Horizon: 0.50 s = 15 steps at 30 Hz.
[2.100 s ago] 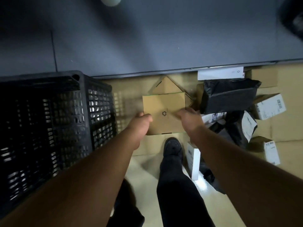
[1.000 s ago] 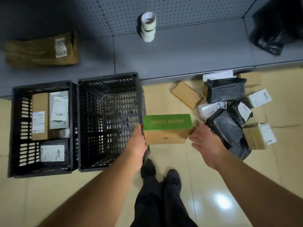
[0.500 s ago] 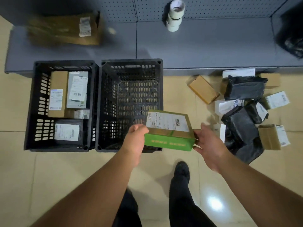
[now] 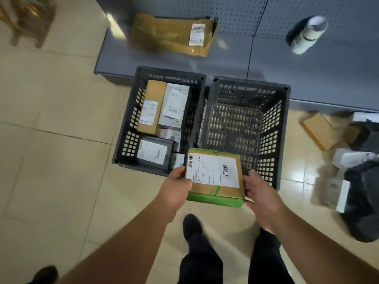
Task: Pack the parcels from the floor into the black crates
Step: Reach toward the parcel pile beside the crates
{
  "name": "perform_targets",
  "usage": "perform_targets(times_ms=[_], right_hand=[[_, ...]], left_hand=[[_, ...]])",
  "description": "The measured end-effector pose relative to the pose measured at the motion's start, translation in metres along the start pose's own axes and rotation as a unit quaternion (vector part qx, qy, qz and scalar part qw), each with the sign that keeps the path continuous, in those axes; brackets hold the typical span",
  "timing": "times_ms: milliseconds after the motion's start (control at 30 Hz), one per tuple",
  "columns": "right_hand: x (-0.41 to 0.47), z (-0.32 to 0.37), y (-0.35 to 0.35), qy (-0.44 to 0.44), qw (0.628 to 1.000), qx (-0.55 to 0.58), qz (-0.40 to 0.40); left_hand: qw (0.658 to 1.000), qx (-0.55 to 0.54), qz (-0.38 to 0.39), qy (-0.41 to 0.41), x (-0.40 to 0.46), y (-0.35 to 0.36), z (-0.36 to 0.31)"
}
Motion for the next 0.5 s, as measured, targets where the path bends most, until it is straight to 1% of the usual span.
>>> perform_targets(times_ms=[100,200,367,500], right_hand=[[-0.007,0.0,0.051,-0.003,1.0,-0.012,0.016],[-0.007,0.002,0.085,0.003,0.999,-0.028,0.032],[0.005,0.003,0.109,0.031,0.996,-0.077,0.035],[0.008,0.014,0.13,0.028,0.994,-0.085,0.066]], left_hand=[[0.999,0.01,-0.031,0.002,0.017,-0.046,0.001],[0.998,0.01,-0.06,-0.005,0.033,-0.072,0.004],[0.996,0.0,-0.084,-0.028,0.055,-0.087,0.003],[0.992,0.002,-0.111,-0.052,0.072,-0.102,0.002]])
Point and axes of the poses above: each hand's wrist, its own x-axis towards the middle knuckle, its own y-axis out of the palm, z = x × y, the point moved 7 cm from there along x, towards the middle knuckle, and after that the axes turned 11 degrees about -z, right-handed, at the moved point
